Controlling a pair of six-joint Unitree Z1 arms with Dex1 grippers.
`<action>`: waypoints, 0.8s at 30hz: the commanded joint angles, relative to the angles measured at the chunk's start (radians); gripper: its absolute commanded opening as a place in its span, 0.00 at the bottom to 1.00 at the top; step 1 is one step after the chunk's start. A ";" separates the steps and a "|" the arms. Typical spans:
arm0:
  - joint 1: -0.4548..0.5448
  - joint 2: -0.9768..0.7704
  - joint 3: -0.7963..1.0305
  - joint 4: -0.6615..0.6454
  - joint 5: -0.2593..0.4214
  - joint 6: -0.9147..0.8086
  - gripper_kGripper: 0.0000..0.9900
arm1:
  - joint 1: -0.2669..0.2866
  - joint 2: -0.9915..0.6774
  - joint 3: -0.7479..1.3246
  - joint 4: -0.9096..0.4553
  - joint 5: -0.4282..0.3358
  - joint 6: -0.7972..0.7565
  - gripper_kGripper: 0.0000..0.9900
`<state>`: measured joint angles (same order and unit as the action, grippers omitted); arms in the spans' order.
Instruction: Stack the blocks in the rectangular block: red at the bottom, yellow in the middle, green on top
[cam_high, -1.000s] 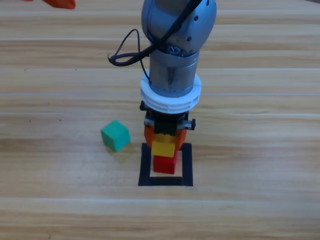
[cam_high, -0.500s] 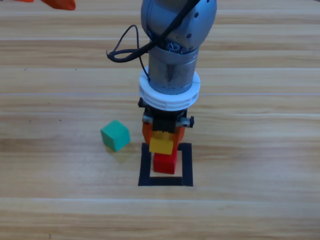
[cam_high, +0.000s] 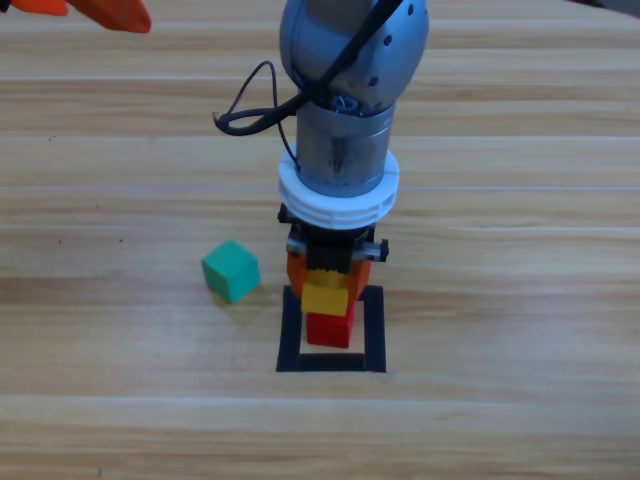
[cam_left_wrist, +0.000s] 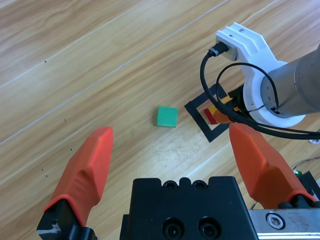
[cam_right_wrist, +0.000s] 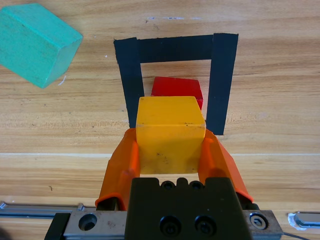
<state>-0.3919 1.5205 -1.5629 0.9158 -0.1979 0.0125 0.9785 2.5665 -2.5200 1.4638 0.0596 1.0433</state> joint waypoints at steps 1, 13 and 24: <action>0.019 0.027 0.024 -0.011 -0.008 0.000 1.00 | 0.022 0.074 -0.008 0.013 -0.017 -0.011 0.00; 0.019 0.027 0.029 -0.015 -0.006 -0.002 1.00 | 0.022 0.077 -0.008 0.024 -0.020 -0.014 0.00; 0.019 0.027 0.040 -0.026 -0.006 -0.008 1.00 | 0.022 0.101 -0.029 0.026 0.003 -0.026 0.03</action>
<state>-0.3918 1.5205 -1.5511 0.8984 -0.1979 0.0119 0.9785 2.5735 -2.5316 1.4796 0.0596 1.0336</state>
